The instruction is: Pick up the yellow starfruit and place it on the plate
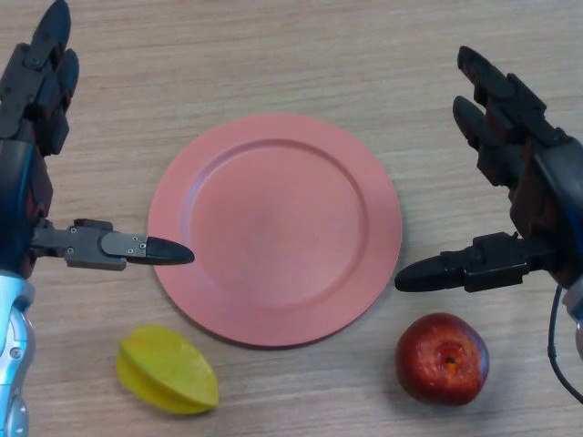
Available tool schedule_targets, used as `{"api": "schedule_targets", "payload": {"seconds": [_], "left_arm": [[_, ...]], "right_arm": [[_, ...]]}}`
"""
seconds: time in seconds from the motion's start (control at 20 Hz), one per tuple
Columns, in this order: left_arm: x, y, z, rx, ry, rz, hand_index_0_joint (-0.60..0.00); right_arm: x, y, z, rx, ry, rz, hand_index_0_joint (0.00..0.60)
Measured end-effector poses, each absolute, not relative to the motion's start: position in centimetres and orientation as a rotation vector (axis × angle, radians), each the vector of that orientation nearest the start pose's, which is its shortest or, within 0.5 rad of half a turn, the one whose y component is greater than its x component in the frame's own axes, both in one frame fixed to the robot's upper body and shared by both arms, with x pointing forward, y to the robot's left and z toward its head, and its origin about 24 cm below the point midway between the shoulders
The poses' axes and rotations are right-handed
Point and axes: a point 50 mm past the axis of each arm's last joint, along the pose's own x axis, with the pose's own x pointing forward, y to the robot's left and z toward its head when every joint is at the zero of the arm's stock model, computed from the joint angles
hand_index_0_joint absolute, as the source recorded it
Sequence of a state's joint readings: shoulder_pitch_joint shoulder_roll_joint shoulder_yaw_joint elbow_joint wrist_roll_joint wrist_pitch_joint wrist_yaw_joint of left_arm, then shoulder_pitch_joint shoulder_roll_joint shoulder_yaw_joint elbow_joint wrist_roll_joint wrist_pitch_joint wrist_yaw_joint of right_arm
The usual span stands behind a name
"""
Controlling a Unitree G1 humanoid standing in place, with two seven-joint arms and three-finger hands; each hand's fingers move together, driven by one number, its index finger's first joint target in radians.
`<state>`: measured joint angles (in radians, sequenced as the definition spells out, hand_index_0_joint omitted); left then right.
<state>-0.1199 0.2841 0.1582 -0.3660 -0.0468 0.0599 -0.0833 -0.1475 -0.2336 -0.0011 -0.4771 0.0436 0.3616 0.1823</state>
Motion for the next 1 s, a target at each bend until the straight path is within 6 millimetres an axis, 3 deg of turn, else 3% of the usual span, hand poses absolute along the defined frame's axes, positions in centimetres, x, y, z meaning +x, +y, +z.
{"api": "schedule_targets", "payload": {"seconds": [0.5, 0.85, 1.0], "left_arm": [[22.9, 20.6, 16.6, 0.332, -0.422, -0.088, 0.0], [20.3, 21.8, 14.3, 0.569, -0.29, -0.257, 0.0], [20.0, 21.9, 13.4, 0.735, -0.336, -0.277, 0.0]], "right_arm": [[26.0, -15.0, 15.4, -0.243, -0.237, 0.236, 0.0], [26.4, -14.6, 14.9, -0.232, -0.214, 0.249, 0.0], [26.4, -14.7, 14.9, -0.23, -0.216, 0.234, 0.0]]}}
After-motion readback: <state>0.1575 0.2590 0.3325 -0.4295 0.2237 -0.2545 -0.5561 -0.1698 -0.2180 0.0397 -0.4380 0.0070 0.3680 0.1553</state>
